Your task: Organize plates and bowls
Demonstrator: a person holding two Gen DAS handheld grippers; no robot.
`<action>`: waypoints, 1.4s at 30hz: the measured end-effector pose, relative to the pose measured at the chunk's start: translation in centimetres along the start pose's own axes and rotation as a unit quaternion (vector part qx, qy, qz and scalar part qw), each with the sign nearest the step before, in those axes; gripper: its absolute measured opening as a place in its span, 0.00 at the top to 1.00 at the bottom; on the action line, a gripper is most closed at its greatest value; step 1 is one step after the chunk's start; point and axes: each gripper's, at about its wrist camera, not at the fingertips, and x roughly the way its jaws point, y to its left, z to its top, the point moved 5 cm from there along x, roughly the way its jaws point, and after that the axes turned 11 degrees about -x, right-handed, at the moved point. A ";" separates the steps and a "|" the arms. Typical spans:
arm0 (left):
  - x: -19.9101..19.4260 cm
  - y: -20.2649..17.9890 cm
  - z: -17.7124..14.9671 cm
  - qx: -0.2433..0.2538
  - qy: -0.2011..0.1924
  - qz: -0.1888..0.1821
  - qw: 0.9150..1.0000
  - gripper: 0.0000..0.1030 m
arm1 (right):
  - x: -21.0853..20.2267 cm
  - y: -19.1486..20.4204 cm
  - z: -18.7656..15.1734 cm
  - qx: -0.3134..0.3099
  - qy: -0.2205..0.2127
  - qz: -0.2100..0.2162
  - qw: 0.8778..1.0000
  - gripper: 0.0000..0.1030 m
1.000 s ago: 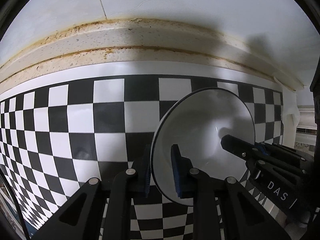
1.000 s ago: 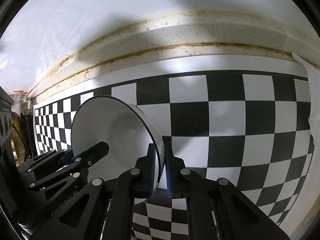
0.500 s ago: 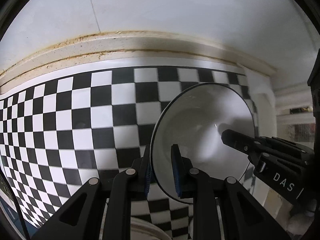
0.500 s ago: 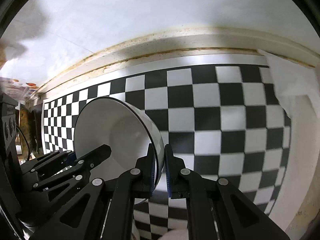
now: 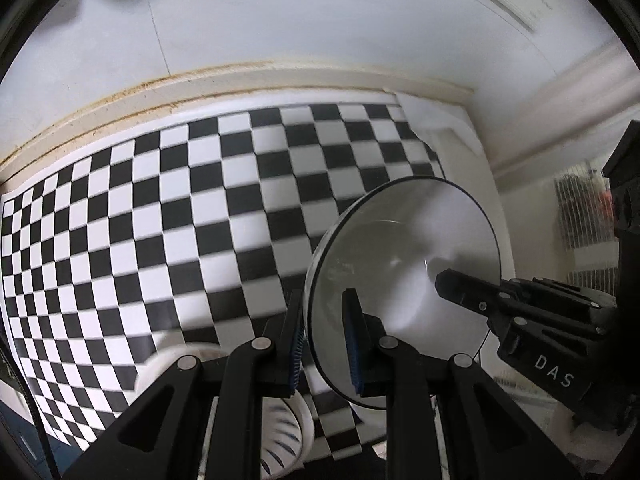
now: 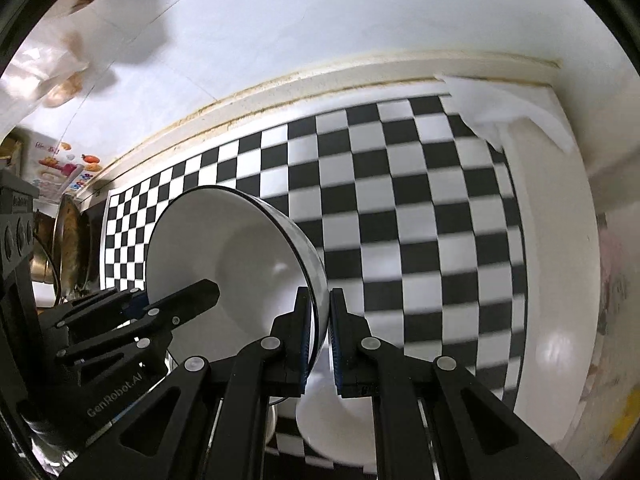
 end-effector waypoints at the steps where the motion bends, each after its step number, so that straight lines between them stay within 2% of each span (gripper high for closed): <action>1: 0.2 -0.4 -0.8 0.004 0.002 0.000 1.000 0.84 | -0.2 0.0 -1.0 0.003 0.000 -0.001 1.000 0.90; 8: 2.4 -2.1 -6.1 0.025 0.044 0.002 0.999 0.84 | 0.5 -1.8 -8.4 0.033 0.025 -0.001 0.999 0.90; 14: 5.1 -3.5 -8.7 0.050 0.072 0.021 0.996 0.84 | 2.2 -3.7 -12.4 0.063 0.047 0.000 0.997 0.90; 22: 7.9 -4.0 -9.4 0.066 0.096 0.050 0.992 0.84 | 4.0 -5.3 -14.1 0.082 0.065 0.001 0.994 0.90; 26: 8.4 -3.9 -9.6 0.069 0.095 0.060 0.991 0.84 | 4.7 -5.8 -14.5 0.089 0.076 0.005 0.993 0.90; 33: 8.3 -3.6 -9.5 0.057 0.093 0.061 0.992 0.84 | 5.3 -5.6 -14.1 0.088 0.087 0.001 0.992 0.88; 42: 7.7 -3.2 -10.0 0.051 0.090 0.056 0.993 0.84 | 4.5 -5.4 -14.2 0.081 0.078 -0.020 0.994 0.87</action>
